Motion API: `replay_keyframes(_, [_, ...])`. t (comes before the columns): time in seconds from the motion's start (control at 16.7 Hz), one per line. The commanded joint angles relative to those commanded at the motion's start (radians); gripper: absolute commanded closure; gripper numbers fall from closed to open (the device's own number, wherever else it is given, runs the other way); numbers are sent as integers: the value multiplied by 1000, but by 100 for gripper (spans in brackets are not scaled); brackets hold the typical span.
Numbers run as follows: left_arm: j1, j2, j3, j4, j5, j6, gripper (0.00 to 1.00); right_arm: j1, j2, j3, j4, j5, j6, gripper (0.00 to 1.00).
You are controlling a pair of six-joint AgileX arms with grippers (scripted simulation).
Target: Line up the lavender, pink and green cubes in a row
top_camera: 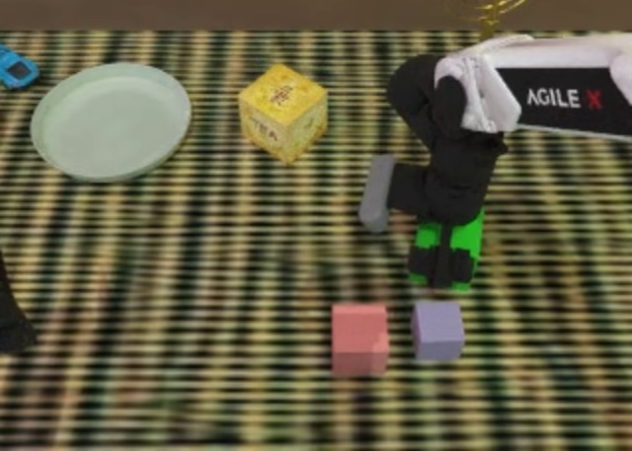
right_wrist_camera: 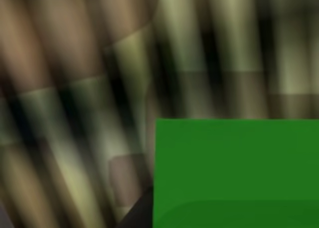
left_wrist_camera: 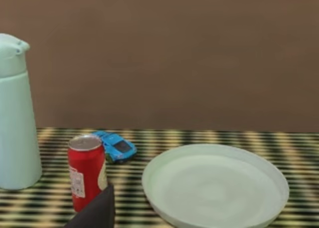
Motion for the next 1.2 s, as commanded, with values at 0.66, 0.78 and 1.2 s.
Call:
replay_keyframes(0.66, [0,0,0,0,0,0,0,2,-11,0,-8,-3,5,100])
replay_keyframes(0.78, [0,0,0,0,0,0,0,3,-18,14,-25,-4,4,100])
replay_keyframes(1.2, [0,0,0,0,0,0,0,10,-98,134,-230,-4,3,100])
